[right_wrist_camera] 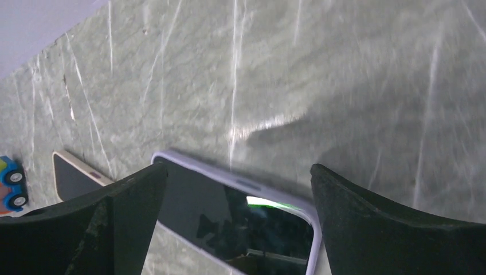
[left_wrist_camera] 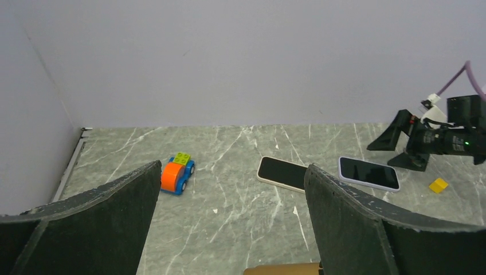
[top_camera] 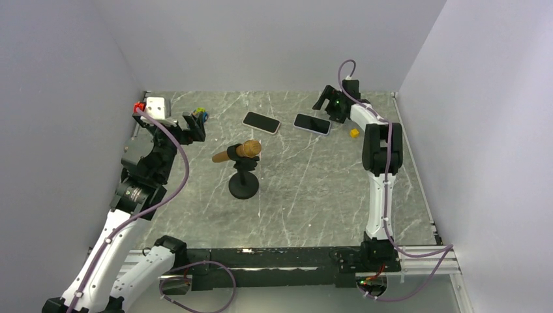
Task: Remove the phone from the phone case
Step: Pick up the phone at the center of the board.
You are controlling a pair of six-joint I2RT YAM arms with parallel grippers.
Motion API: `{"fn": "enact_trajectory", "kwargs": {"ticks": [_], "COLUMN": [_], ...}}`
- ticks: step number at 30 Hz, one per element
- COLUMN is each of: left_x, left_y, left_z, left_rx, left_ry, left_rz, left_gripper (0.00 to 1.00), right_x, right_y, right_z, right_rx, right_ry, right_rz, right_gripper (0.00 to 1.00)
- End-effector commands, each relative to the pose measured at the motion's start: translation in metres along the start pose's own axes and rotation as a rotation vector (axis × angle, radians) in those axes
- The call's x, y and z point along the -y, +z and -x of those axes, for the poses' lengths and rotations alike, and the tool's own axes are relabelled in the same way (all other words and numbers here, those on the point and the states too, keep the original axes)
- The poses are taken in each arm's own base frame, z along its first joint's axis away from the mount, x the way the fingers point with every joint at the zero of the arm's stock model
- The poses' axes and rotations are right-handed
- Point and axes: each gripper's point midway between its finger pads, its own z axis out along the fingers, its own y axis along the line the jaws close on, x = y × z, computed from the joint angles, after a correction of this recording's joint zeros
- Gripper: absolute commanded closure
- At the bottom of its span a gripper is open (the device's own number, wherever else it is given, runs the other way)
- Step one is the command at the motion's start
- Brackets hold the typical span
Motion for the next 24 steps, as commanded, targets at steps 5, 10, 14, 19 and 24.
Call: {"fn": "enact_trajectory", "kwargs": {"ticks": [5, 10, 14, 19, 24], "left_x": [0.011, 0.014, 0.014, 0.019, 0.022], "left_y": [0.003, 0.004, 0.005, 0.008, 0.007], "left_z": [0.001, -0.001, -0.002, -0.005, -0.005], "left_rx": [0.004, -0.008, -0.015, -0.025, -0.029], "left_ry": [-0.038, -0.045, -0.048, -0.061, -0.072], "left_rz": [-0.043, -0.056, -0.056, -0.074, -0.088], "left_gripper": [0.02, 0.02, 0.02, 0.02, 0.02], "right_x": [-0.007, -0.013, -0.032, -0.020, -0.008], "right_y": [0.019, 0.004, -0.021, -0.039, -0.027], "right_z": [-0.004, -0.044, -0.080, -0.112, -0.121], "right_rx": [-0.096, -0.211, -0.264, -0.262, -0.267], "right_ry": [-0.028, 0.008, -0.062, -0.275, -0.455], "right_rz": [0.093, 0.134, 0.153, -0.078, -0.323], "right_gripper": [0.00, 0.00, 0.00, 0.00, 0.00]}}
